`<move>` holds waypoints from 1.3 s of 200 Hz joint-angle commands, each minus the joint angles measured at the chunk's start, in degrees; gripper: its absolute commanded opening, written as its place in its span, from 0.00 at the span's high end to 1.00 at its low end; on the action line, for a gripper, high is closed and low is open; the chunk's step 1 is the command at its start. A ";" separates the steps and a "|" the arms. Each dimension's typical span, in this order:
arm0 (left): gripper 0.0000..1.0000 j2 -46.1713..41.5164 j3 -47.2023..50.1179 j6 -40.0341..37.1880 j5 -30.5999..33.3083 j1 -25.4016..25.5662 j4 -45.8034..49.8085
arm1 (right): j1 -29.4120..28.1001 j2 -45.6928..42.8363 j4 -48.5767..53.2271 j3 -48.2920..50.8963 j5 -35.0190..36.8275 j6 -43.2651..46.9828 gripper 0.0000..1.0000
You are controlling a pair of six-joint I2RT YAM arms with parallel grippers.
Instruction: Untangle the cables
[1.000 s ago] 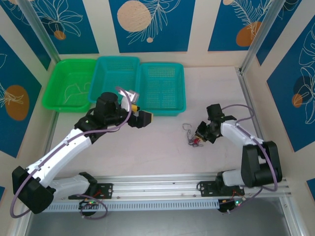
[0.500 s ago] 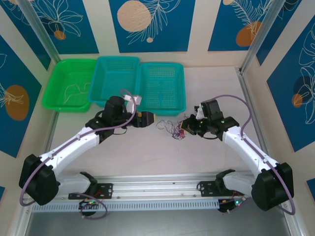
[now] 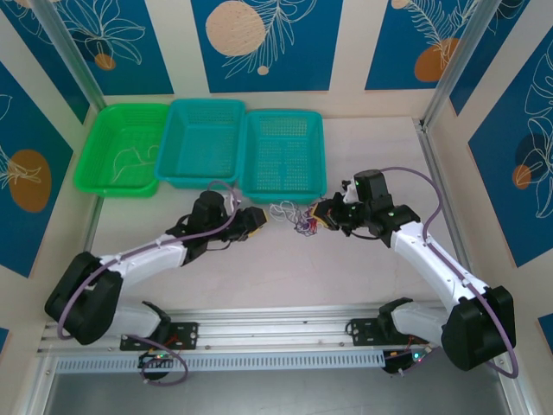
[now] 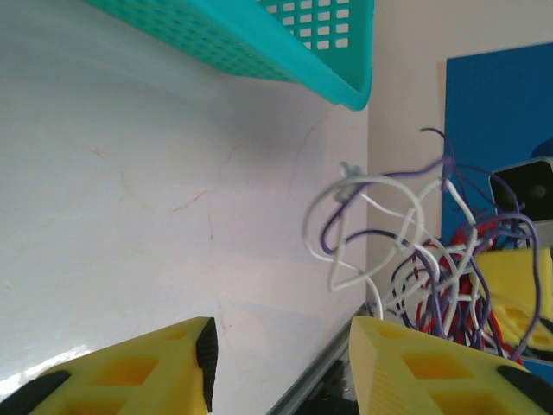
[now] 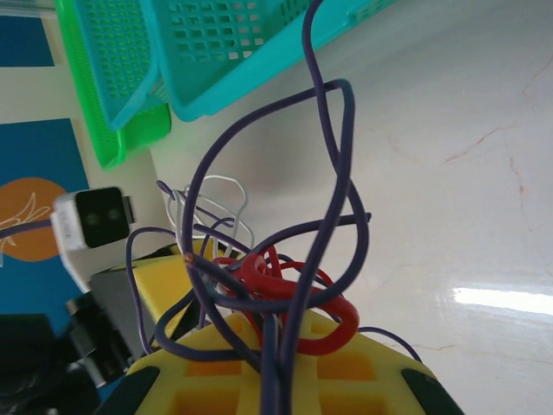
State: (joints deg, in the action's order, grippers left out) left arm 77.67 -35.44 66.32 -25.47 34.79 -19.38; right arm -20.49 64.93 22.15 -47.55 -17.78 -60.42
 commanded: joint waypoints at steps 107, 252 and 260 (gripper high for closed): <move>1.00 4.21 -1.32 2.24 -2.27 0.61 -10.81 | -1.82 -1.52 2.42 -3.06 2.61 -2.53 1.00; 1.00 -18.19 -1.77 -26.57 2.23 -17.47 21.99 | 40.75 -17.16 19.32 4.18 0.33 9.12 1.00; 1.00 -18.25 -1.21 -27.13 -0.55 -17.42 19.15 | 40.17 -16.99 17.76 4.61 -2.02 8.86 1.00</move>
State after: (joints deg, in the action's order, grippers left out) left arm 60.90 -35.53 45.58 -24.84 17.37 -1.93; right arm 20.36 47.51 40.56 -42.30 -14.20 -53.43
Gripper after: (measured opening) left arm 0.036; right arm 0.093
